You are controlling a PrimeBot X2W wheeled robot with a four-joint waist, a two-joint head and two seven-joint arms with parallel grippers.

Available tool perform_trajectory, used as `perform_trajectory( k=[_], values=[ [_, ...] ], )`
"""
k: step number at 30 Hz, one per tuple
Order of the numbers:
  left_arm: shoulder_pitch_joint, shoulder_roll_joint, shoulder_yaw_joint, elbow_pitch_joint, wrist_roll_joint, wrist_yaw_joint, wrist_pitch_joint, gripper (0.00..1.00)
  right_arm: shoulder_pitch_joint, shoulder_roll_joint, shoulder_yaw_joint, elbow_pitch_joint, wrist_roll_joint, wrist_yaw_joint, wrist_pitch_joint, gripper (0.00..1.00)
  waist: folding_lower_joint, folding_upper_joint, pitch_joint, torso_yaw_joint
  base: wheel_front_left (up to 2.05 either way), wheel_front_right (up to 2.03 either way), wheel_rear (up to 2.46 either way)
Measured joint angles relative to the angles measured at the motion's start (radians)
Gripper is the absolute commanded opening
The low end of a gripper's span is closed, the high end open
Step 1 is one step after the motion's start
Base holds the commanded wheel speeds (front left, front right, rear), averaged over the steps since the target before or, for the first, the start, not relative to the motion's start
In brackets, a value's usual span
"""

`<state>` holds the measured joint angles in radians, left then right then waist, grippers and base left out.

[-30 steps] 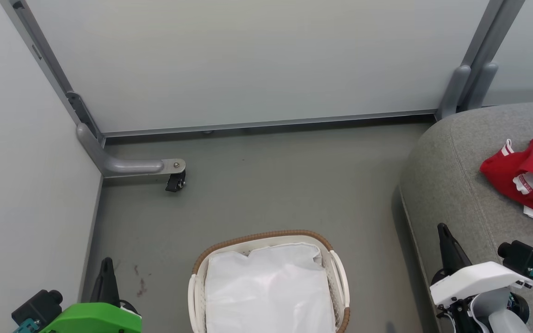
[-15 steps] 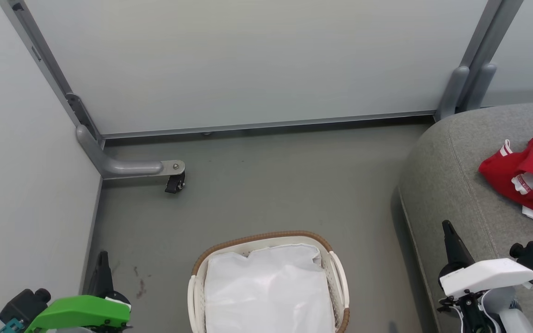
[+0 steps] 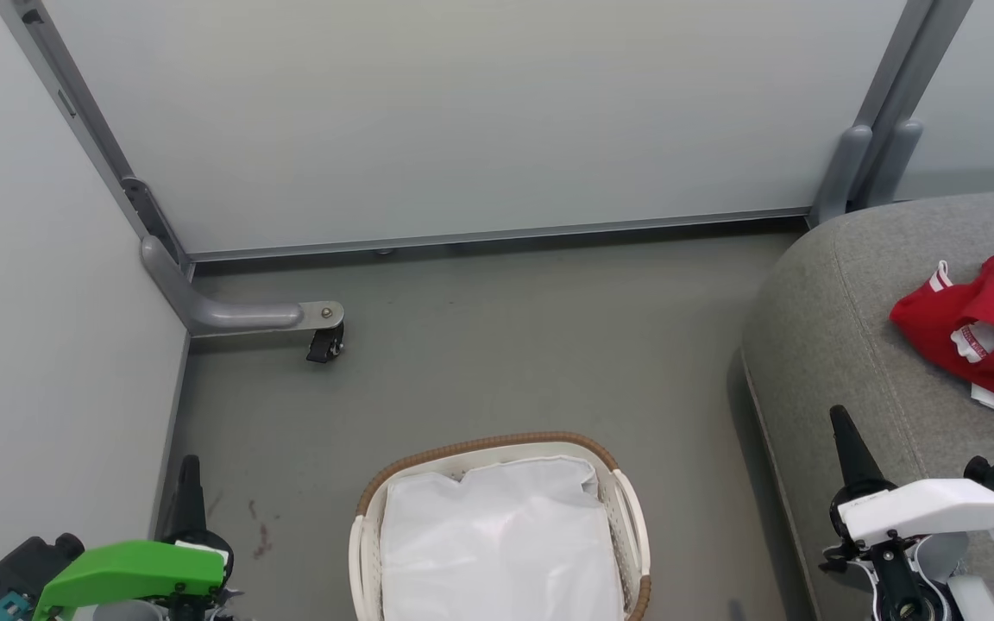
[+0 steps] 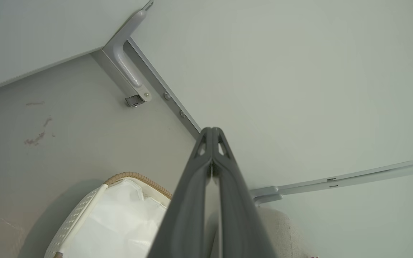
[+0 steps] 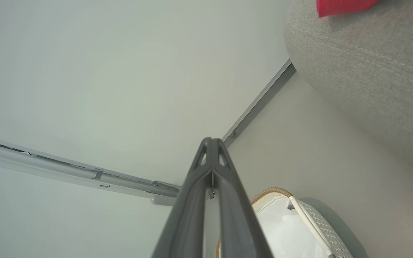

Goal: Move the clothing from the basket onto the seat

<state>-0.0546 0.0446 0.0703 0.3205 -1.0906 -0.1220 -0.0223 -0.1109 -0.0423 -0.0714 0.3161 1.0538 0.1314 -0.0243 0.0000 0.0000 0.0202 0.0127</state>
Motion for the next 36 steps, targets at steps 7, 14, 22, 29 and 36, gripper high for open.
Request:
perform_trajectory(
  k=[7,14,22,29,36],
  values=[
    [-0.005,0.0,0.006,-0.011,-0.071,-0.001,0.018,0.0,0.0,-0.001,-0.006,-0.01,0.076,0.0,0.018,0.0,0.0,0.0,-0.002,-0.001,0.0,0.0,0.0],
    [-0.015,0.0,0.012,-0.021,-0.136,-0.001,0.036,0.0,0.0,-0.002,-0.011,-0.018,0.145,0.0,0.038,0.0,0.0,0.0,-0.004,-0.003,0.0,0.0,0.0],
    [-0.018,0.001,0.019,-0.029,-0.211,-0.002,0.056,0.0,0.0,-0.002,-0.016,-0.028,0.222,0.0,0.057,0.0,0.0,0.0,-0.006,-0.004,0.0,0.0,0.0],
    [-0.023,0.001,0.023,-0.038,-0.268,-0.002,0.069,0.0,0.0,-0.003,-0.021,-0.036,0.284,0.0,0.072,0.0,0.0,0.0,-0.008,-0.006,0.0,0.0,0.0],
    [-0.029,0.001,0.027,-0.046,-0.322,-0.002,0.084,0.0,0.0,-0.003,-0.025,-0.044,0.344,0.0,0.086,0.0,0.0,0.0,-0.01,-0.007,0.0,0.0,0.0]
  ],
)
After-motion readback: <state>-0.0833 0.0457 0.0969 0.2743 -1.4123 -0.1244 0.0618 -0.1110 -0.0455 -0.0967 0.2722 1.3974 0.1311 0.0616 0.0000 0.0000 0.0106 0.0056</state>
